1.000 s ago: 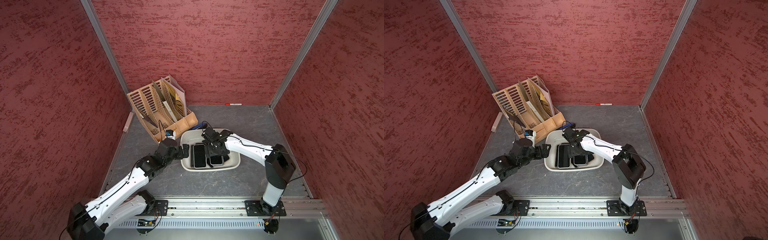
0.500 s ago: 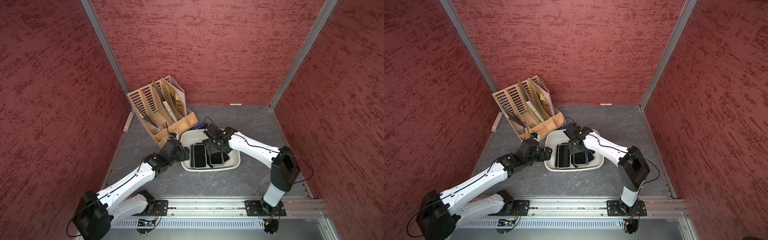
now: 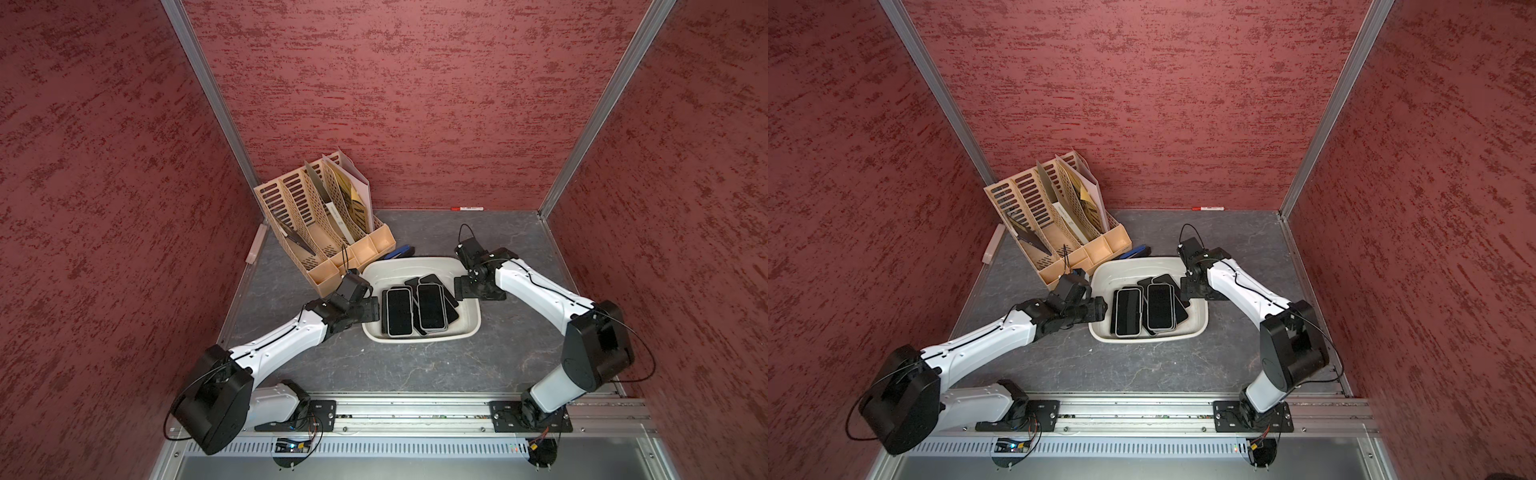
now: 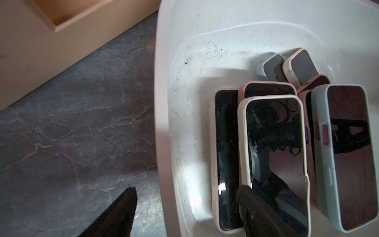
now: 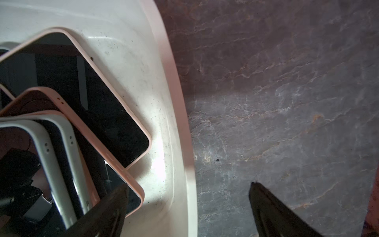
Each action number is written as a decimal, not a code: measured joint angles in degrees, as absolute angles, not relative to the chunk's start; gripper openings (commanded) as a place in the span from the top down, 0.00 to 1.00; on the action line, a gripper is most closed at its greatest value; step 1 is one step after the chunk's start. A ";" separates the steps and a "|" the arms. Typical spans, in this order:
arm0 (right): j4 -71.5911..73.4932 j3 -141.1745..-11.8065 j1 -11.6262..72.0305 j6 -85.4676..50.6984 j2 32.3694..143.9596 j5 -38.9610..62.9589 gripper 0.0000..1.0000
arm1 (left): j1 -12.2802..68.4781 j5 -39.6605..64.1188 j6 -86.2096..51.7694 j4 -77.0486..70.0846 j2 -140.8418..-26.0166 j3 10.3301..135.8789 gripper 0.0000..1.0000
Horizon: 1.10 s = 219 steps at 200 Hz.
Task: Take the phone out of the storage box
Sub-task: Move the storage box to the center of the board.
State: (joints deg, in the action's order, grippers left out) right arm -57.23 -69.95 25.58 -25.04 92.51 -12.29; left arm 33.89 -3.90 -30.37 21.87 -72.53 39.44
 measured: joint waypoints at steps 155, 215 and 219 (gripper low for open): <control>-47.59 -63.55 19.22 -22.50 98.08 -4.93 0.81 | 32.71 -0.97 -28.18 22.09 -88.97 47.83 0.74; -48.05 -64.34 13.04 -18.50 98.32 -1.06 0.91 | 32.80 0.14 -28.01 23.20 -97.34 57.10 0.77; -48.21 -64.64 12.67 -18.26 98.59 -1.04 0.91 | 32.80 0.23 -28.01 23.22 -98.04 57.87 0.78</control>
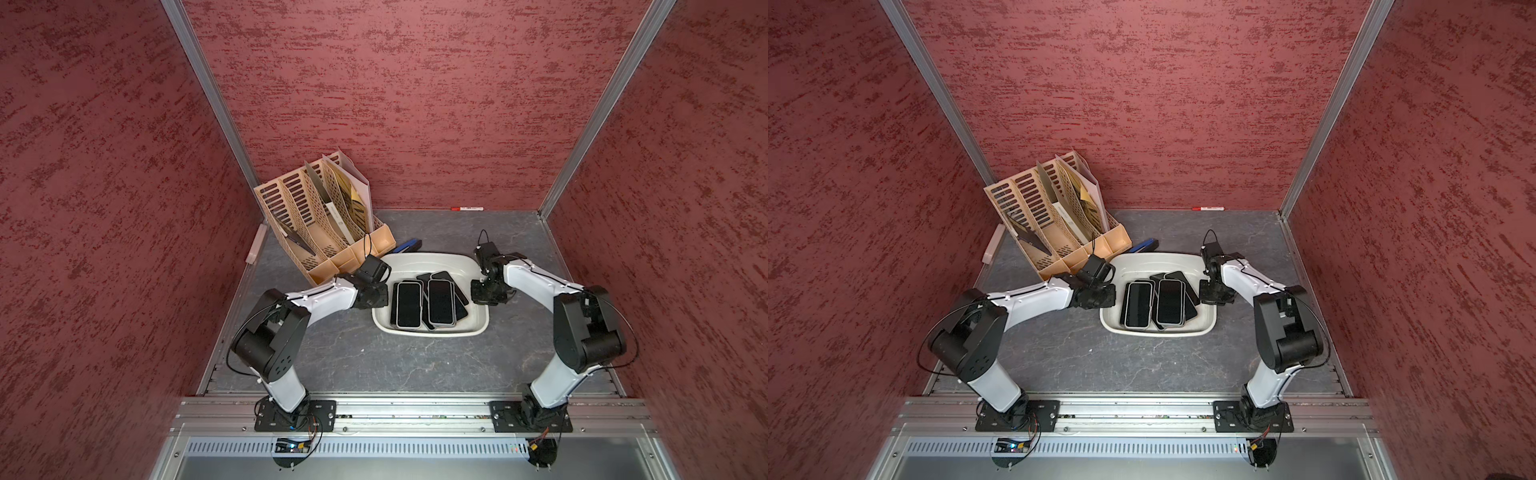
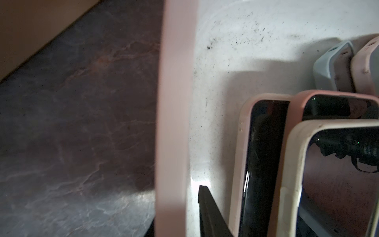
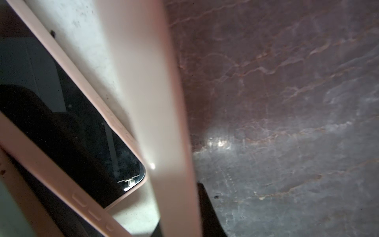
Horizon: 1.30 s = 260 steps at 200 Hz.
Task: Take the phone out of the storage box
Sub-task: Move the storage box to the center of the board.
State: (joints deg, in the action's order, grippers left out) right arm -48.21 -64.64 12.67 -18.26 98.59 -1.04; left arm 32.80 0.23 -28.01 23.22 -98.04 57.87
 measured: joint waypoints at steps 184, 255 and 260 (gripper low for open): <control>-55.75 -79.66 19.20 -21.19 93.76 -5.15 0.16 | 34.04 1.50 -26.76 23.05 -77.25 54.08 0.07; -55.94 -79.92 28.77 -25.98 99.37 -5.69 0.15 | 33.91 2.90 -27.05 23.14 -68.97 48.29 0.00; -55.96 -79.94 28.93 -26.15 99.79 -5.72 0.15 | 33.91 2.90 -27.11 23.09 -68.45 47.94 0.00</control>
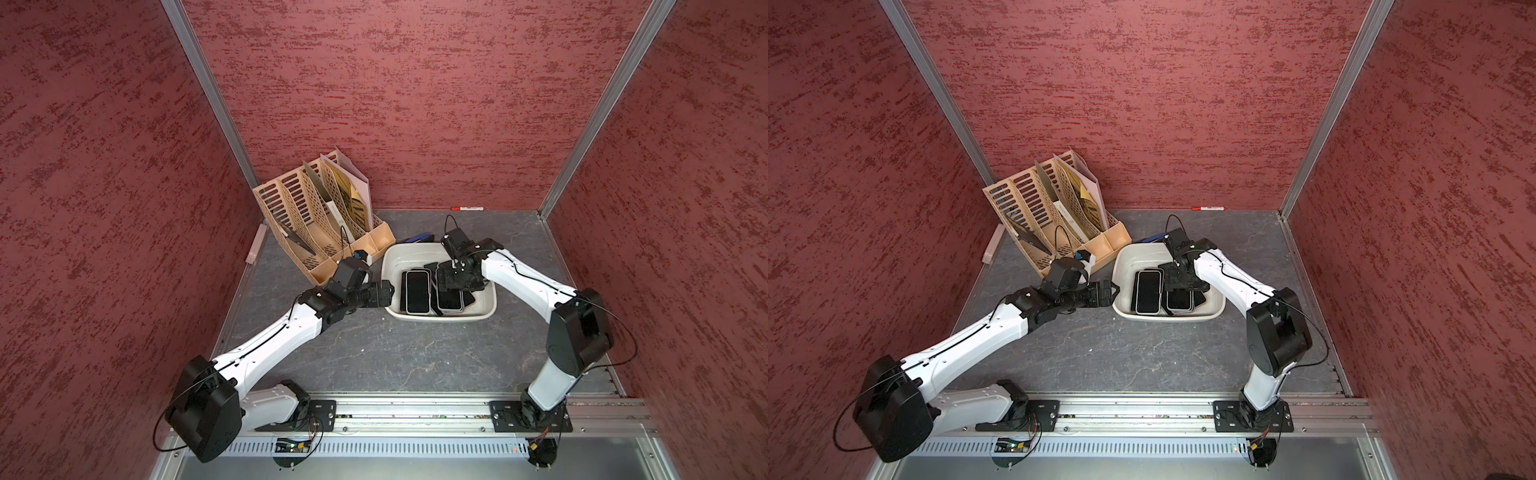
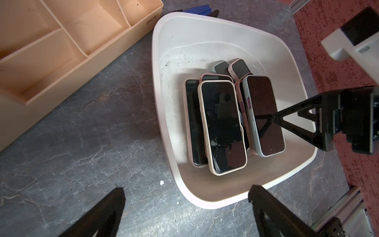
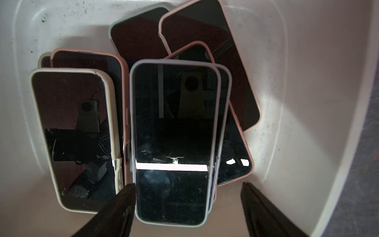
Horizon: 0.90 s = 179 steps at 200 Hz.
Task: Take the phone out of the storage box
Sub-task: Move the storage box to the center of the board, then pick up the phone from the storage box.
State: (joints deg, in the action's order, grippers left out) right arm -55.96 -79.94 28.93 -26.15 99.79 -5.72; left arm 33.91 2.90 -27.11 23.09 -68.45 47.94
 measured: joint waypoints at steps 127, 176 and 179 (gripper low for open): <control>-55.77 -84.62 30.30 -27.68 107.42 -6.33 0.14 | 30.94 2.90 -27.18 23.53 -63.35 44.21 0.00; -55.90 -85.12 30.35 -27.68 109.58 -7.20 0.14 | 28.88 3.70 -27.18 23.55 -63.31 43.81 0.00; -55.92 -85.12 30.35 -27.68 109.62 -7.35 0.14 | 28.86 3.81 -27.18 23.55 -63.31 43.79 0.00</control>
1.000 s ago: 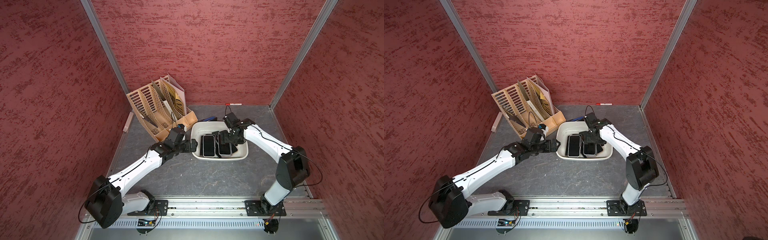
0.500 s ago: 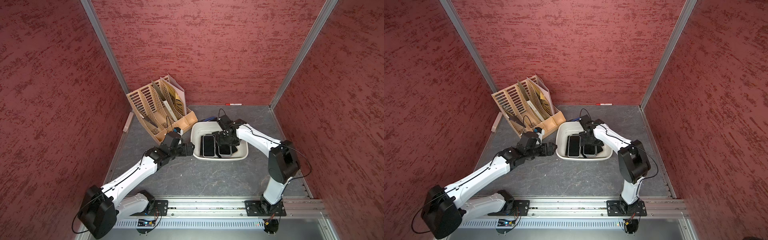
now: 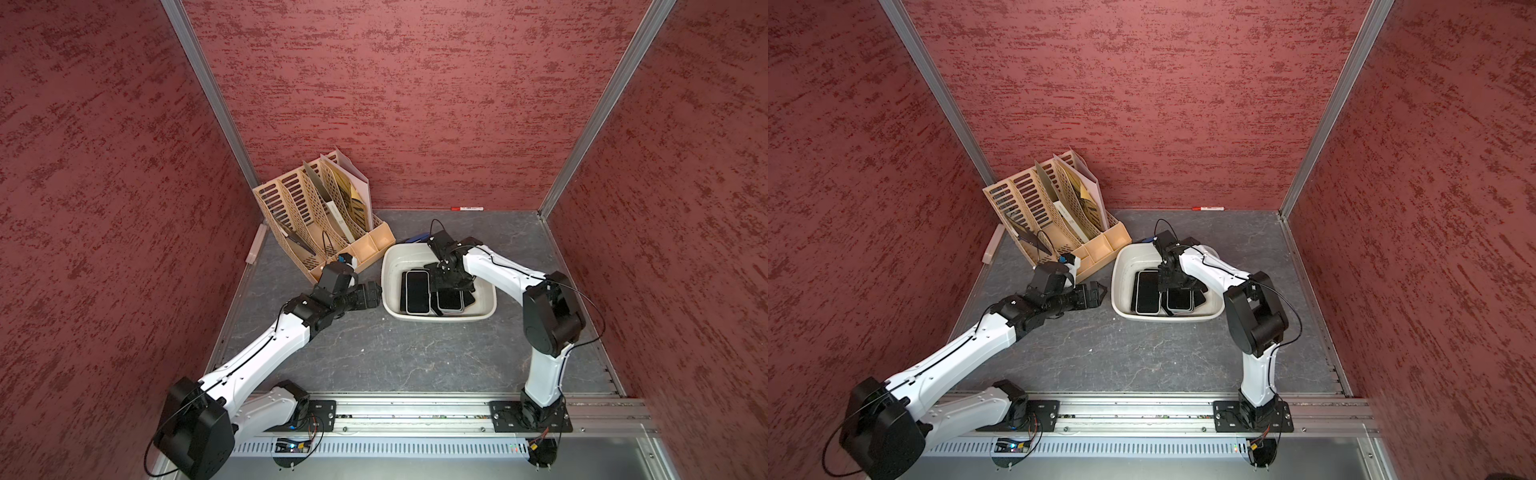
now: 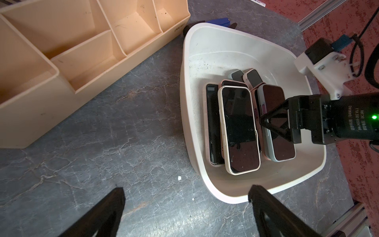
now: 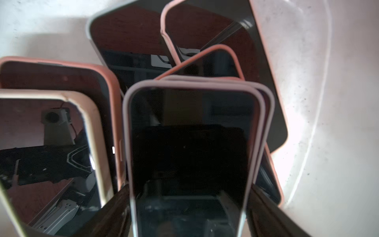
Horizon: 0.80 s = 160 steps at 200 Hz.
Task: Take the phone out of the storage box
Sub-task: Pick up the phone from the storage box.
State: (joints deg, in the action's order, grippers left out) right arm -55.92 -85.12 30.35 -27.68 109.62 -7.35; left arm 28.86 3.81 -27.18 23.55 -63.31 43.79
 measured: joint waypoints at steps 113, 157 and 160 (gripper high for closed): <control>-56.49 -85.89 30.35 -28.27 110.28 -8.64 0.29 | 26.59 6.15 -27.20 23.46 -63.31 42.70 0.00; -57.58 -87.33 30.35 -28.18 110.26 -9.21 0.36 | 26.20 6.81 -27.40 23.20 -63.33 42.68 0.00; -57.71 -87.57 30.35 -28.16 110.21 -9.28 0.36 | 26.17 6.92 -27.40 23.11 -63.33 42.68 0.00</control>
